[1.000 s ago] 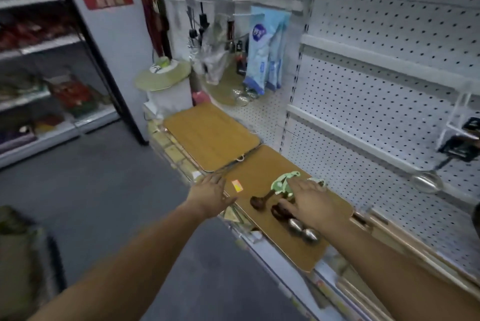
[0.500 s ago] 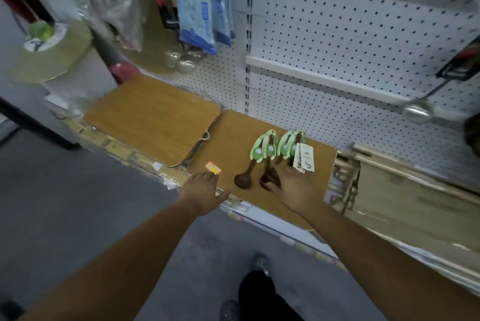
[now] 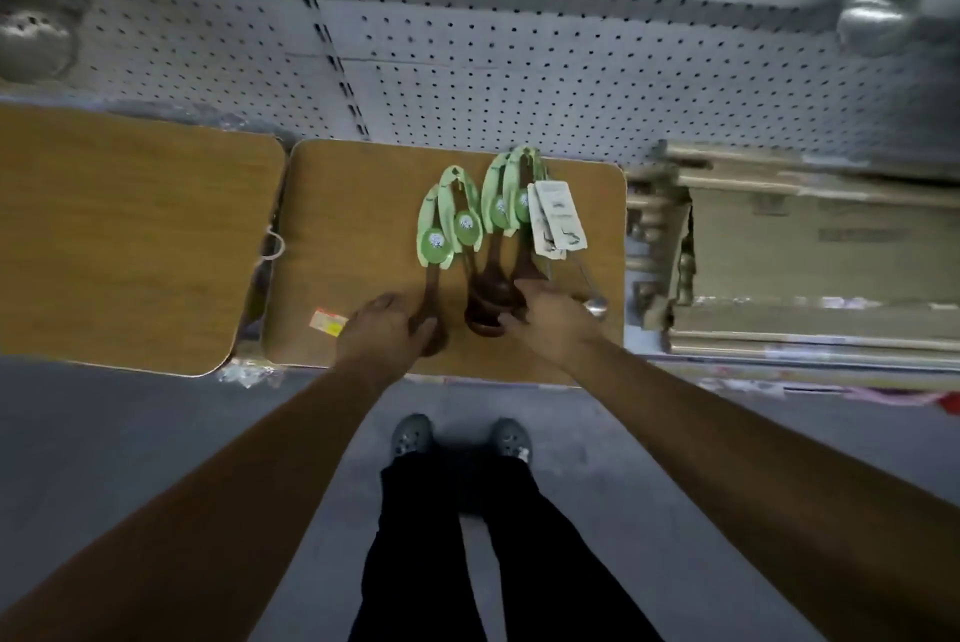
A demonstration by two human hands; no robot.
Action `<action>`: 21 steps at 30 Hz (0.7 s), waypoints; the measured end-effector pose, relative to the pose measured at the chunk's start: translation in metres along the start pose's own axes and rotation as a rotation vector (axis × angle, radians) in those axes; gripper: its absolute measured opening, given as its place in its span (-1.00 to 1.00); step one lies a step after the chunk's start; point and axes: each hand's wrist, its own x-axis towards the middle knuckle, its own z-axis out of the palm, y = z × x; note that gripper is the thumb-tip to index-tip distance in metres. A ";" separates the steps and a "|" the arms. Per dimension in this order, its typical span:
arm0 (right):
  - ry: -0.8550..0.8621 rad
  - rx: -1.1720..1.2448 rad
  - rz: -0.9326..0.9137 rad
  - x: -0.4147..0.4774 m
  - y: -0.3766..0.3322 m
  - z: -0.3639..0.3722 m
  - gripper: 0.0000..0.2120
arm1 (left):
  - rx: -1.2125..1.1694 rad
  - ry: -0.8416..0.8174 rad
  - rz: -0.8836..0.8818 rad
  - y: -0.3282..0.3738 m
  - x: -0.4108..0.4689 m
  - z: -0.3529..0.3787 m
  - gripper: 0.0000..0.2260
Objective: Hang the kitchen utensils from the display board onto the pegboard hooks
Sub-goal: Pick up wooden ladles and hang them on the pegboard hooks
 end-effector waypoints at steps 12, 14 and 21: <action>0.043 0.058 0.081 0.132 -0.029 0.040 -0.71 | -0.309 -0.017 -0.080 -0.009 0.114 0.064 -0.48; 0.062 0.033 0.121 0.145 -0.029 0.050 -0.70 | -0.351 0.012 -0.098 -0.005 0.123 0.073 -0.55; 0.083 -0.137 0.252 0.180 -0.039 0.044 -0.68 | -0.466 0.015 -0.140 -0.027 0.138 0.072 -0.81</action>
